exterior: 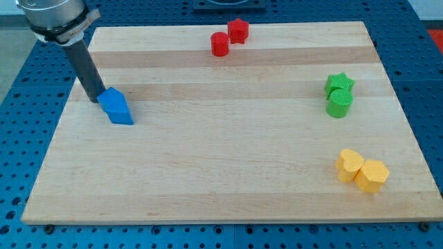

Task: Move blue blocks at bottom center

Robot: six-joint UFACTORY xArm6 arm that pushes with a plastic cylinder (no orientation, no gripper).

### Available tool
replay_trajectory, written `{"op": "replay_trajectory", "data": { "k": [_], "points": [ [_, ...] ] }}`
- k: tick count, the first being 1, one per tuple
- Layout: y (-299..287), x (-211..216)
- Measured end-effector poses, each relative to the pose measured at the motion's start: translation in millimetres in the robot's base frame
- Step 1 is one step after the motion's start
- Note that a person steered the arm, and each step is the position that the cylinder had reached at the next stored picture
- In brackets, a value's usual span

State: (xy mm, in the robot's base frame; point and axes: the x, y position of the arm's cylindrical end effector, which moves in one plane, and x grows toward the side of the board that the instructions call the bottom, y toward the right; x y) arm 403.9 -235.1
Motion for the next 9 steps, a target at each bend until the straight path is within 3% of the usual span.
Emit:
{"op": "replay_trajectory", "data": {
  "k": [3,9],
  "points": [
    [81.3,1.4],
    [63.2,99.4]
  ]
}}
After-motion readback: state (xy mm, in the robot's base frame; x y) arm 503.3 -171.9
